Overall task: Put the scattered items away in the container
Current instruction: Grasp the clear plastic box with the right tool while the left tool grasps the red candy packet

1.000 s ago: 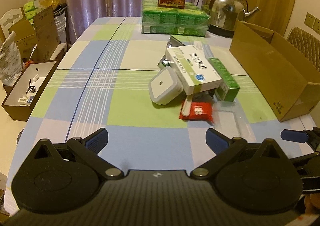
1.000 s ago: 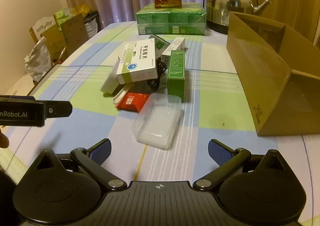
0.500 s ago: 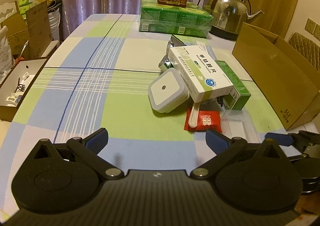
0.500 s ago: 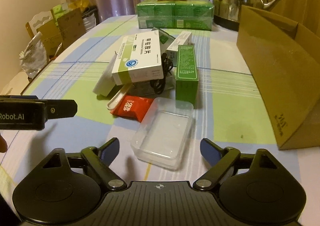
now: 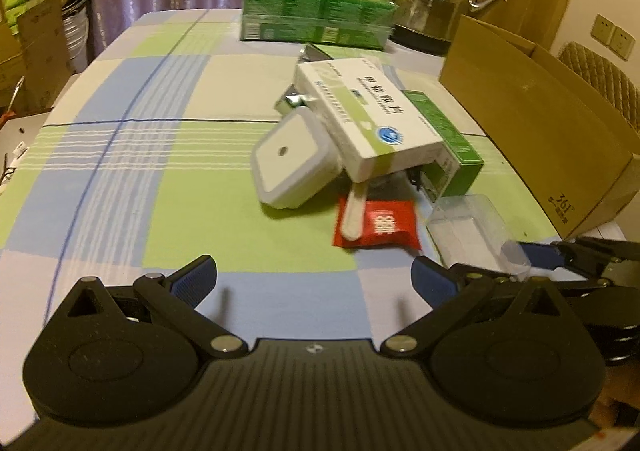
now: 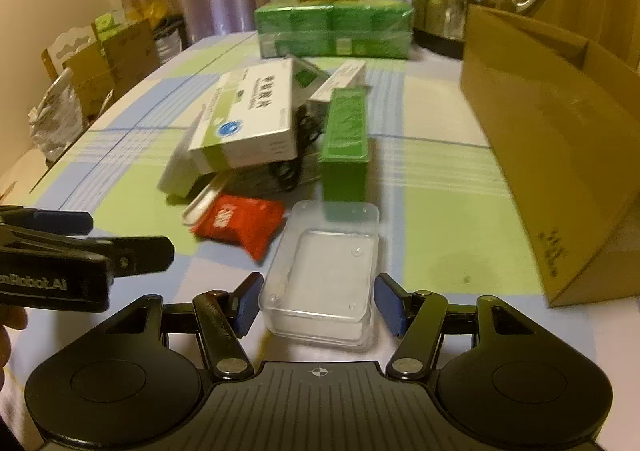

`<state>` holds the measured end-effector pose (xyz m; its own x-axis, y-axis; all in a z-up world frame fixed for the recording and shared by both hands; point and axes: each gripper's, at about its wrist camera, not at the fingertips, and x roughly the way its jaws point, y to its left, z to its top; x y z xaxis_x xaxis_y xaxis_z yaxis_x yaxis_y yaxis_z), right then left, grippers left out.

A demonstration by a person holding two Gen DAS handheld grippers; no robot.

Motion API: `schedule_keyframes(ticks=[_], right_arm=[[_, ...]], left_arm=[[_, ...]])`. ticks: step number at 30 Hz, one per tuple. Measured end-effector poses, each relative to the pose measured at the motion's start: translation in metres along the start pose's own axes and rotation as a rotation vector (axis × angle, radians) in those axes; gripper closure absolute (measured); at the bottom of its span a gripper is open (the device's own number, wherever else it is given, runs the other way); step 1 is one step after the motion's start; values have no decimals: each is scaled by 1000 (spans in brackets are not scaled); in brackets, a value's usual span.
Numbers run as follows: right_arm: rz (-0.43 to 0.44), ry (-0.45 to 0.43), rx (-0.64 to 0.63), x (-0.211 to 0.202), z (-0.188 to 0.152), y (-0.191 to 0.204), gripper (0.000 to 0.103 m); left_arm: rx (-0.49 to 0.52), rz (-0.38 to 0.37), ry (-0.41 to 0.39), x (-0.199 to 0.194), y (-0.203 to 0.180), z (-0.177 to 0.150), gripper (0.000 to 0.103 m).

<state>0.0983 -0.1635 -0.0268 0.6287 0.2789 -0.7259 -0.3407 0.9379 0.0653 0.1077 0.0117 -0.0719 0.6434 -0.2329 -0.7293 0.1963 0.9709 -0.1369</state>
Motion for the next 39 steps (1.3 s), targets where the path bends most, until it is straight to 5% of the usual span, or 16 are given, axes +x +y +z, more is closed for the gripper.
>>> schedule_keyframes(ticks=[10, 28, 36, 39], right_arm=[[-35, -12, 19, -2, -2, -29, 45], [-36, -32, -31, -2, -9, -37, 45], [-21, -24, -35, -23, -25, -35, 45], [-24, -21, -32, -31, -32, -38, 45]], left_arm=[[58, -49, -15, 33, -25, 10, 3], [162, 8, -21, 49, -50, 10, 56], [148, 9, 22, 9, -62, -26, 56], [146, 10, 25, -1, -66, -39, 49]])
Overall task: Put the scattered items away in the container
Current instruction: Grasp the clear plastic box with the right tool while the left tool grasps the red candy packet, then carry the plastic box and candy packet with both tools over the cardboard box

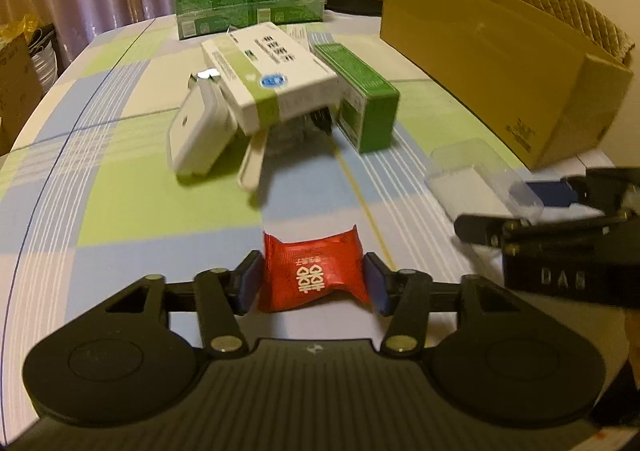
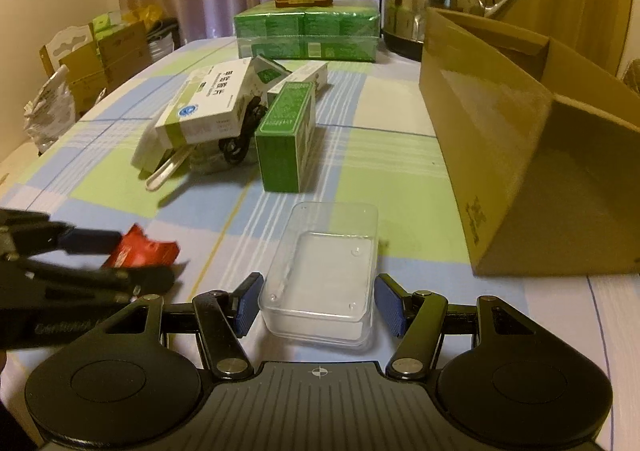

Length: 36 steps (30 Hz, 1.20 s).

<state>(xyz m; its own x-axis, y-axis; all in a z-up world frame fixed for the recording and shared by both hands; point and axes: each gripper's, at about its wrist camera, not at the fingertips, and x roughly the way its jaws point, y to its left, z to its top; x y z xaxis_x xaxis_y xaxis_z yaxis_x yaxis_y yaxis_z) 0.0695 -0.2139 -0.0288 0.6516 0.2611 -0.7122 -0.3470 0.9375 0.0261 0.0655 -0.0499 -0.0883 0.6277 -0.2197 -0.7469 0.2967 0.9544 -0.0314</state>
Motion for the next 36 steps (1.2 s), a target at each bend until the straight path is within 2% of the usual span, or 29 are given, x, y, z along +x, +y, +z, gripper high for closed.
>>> schedule_keyframes(ticks=[2, 9, 12, 15, 22, 26, 36], right_arm=[[-4, 1, 3, -4, -3, -1, 45], [-10, -7, 12, -12, -4, -5, 45], [-8, -9, 12, -11, -4, -5, 45], [-3, -5, 7, -9, -4, -3, 45], [-3, 15, 6, -3, -7, -4, 44], [-2, 16, 6, 0, -7, -4, 26], [-20, 6, 1, 3, -4, -4, 26]], left_arm=[[-11, 3, 6, -2, -1, -4, 39], [16, 14, 1, -1, -3, -6, 38], [27, 4, -4, -2, -4, -5, 56], [39, 7, -4, -4, -6, -5, 61], [52, 2, -14, -6, -8, -7, 66], [48, 0, -14, -6, -7, -6, 66], [50, 13, -25, -9, -6, -7, 67]])
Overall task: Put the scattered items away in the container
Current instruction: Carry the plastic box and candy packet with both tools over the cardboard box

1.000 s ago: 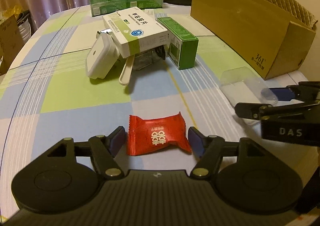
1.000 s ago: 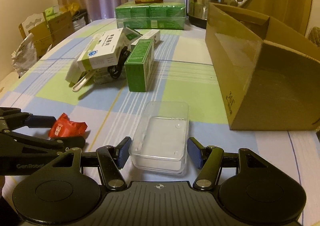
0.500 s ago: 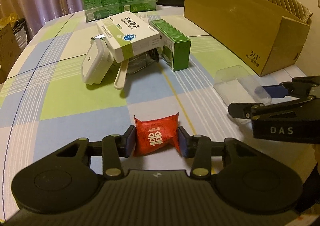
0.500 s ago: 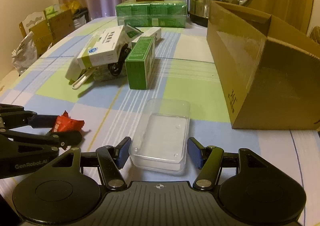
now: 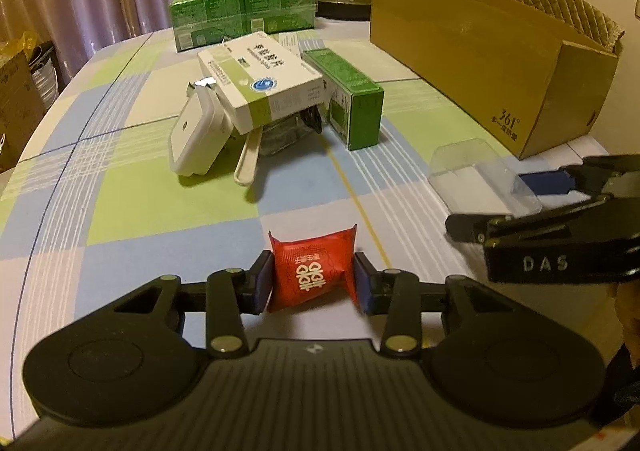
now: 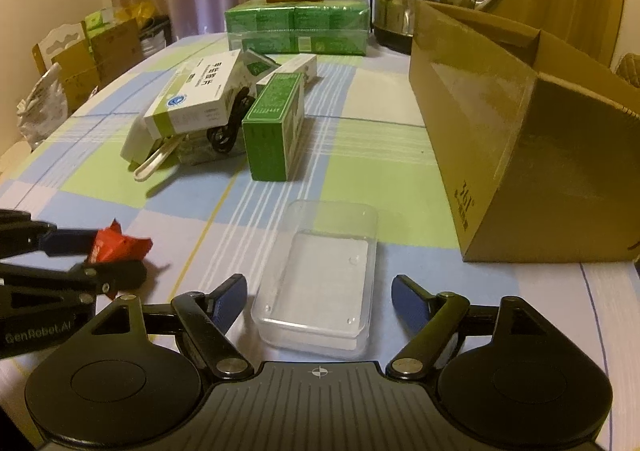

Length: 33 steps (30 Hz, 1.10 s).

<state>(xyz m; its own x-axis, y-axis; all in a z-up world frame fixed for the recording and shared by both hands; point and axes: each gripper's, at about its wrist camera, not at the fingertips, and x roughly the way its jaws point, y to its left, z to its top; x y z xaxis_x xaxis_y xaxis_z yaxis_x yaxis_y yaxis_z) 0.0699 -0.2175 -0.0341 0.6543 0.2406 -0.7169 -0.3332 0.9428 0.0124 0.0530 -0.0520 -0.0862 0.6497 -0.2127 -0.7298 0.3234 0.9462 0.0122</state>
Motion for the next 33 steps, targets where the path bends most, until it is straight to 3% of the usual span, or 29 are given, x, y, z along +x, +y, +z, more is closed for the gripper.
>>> schedule_keyframes(ticks=[4, 7, 33], right_arm=[[-12, 2, -4, 5, 2, 2, 27], [-12, 11, 0, 8, 3, 2, 49], [-8, -129, 39, -75, 18, -11, 50]], left_arm=[[-2, -1, -3, 0, 0, 1, 67], [-5, -4, -3, 0, 0, 1, 67], [27, -17, -99, -52, -25, 32, 67]])
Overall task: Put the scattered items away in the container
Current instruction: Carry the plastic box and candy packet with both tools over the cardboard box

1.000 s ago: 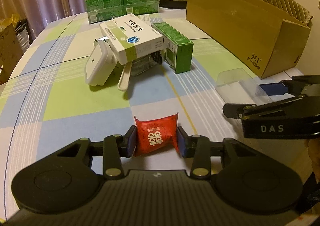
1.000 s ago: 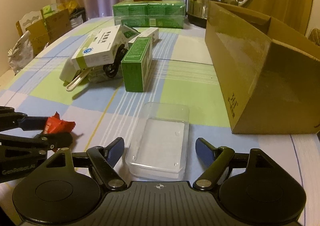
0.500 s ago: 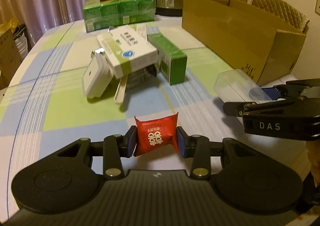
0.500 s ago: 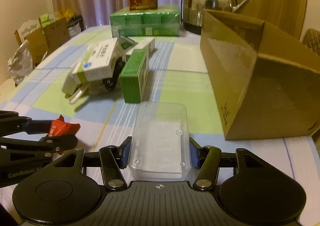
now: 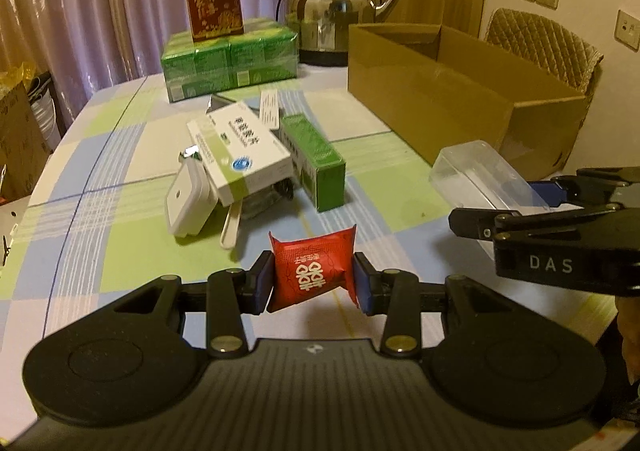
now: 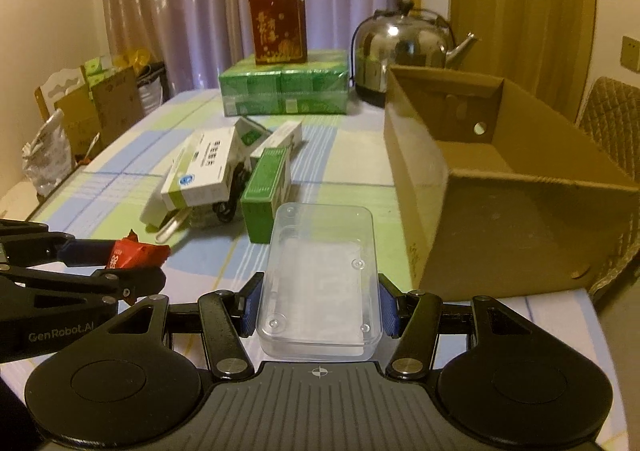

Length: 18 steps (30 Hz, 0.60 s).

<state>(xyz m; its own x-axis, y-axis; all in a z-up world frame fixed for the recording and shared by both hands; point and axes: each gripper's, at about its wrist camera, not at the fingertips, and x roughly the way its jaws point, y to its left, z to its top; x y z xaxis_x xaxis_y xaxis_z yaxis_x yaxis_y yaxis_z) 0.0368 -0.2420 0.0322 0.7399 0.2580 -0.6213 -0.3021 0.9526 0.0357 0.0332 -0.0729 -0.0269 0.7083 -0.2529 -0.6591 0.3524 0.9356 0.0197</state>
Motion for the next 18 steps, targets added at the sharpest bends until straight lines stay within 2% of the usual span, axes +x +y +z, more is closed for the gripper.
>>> schedule_keyframes(ticks=[12, 18], right_arm=[[-18, -55, 12, -33, 4, -12, 50], [-51, -101, -5, -45, 15, -26, 50]], left_arm=[[24, -22, -30, -17, -18, 10, 67], [40, -49, -54, -16, -28, 29, 67]])
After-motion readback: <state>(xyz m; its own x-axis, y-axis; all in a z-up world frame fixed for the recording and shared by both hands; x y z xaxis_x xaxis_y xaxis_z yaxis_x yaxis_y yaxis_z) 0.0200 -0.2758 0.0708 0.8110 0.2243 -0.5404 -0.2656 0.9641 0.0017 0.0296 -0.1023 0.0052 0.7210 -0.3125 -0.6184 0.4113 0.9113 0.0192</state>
